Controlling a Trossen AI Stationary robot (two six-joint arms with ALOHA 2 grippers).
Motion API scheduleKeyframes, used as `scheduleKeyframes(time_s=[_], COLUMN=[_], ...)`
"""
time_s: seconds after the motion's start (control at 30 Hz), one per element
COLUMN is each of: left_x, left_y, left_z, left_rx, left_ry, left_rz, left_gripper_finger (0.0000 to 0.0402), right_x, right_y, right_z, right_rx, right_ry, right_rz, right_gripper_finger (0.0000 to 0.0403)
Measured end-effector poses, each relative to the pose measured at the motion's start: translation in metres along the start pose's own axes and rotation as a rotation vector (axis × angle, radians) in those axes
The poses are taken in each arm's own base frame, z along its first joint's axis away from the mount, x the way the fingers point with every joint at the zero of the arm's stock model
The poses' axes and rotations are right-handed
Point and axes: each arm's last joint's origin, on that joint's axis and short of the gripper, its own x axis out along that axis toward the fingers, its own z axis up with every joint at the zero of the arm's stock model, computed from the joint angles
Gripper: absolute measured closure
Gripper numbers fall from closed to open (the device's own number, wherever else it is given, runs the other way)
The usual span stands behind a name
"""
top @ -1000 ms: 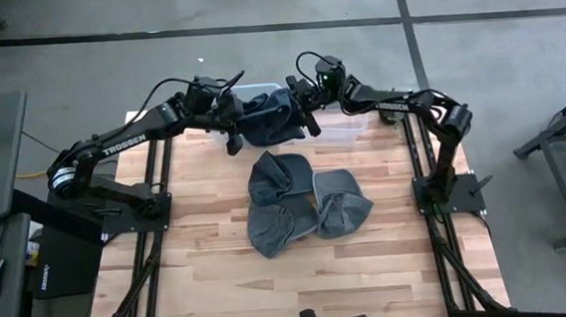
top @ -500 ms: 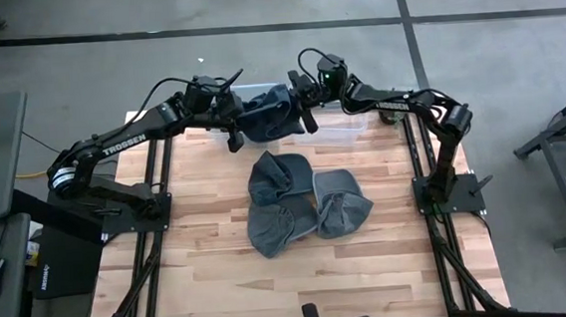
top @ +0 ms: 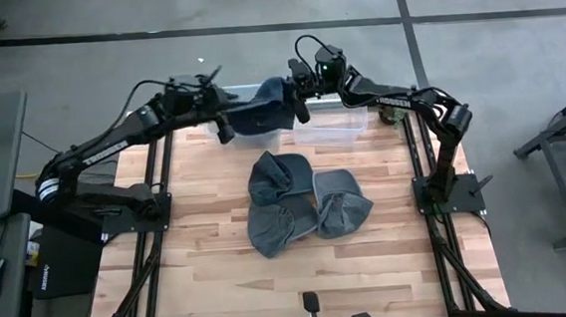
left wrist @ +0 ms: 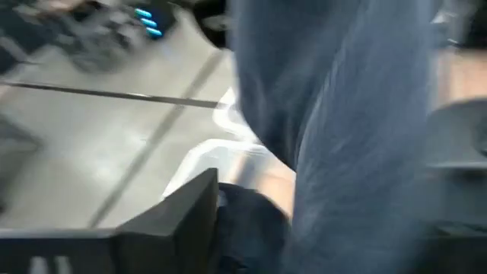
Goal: Pick and place caps into container
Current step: Put the bottom dark blue cap into the left transparent container
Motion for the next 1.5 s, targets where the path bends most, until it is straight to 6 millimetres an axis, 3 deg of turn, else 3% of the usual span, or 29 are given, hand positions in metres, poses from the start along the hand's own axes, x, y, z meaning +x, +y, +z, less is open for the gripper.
scheduleKeyframes(time_s=[0.2, 0.57, 0.83, 1.07, 1.27, 1.5], left_x=[-0.038, -0.075, -0.077, -0.075, -0.061, -0.046], left_y=[0.008, 0.013, 0.013, 0.01, 0.003, -0.003], left_z=[0.007, 0.007, 0.006, -0.003, -0.024, -0.041], left_rx=[-0.015, -0.09, -0.092, -0.073, -0.053, 0.029], left_ry=[-0.047, -0.069, -0.055, 0.037, 0.134, 0.151], left_rz=[0.18, 0.353, 0.352, 0.325, 0.328, 0.336], left_gripper_finger=[0.015, 0.0149, 0.0149, 0.0149, 0.015, 0.015], right_x=[0.001, 0.004, 0.028, 0.051, 0.045, 0.037], right_y=[-0.001, -0.002, -0.009, -0.006, -0.01, -0.02], right_z=[0.011, 0.023, 0.015, 0.037, 0.053, 0.05], right_rx=[0.009, 0.056, 0.12, 0.099, 0.078, 0.099], right_ry=[-0.023, -0.077, -0.103, -0.056, 0.007, 0.062], right_rz=[-0.05, -0.164, -0.114, -0.044, -0.056, -0.057], right_gripper_finger=[0.0402, 0.0403, 0.0403, 0.0403, 0.0403, 0.0403])
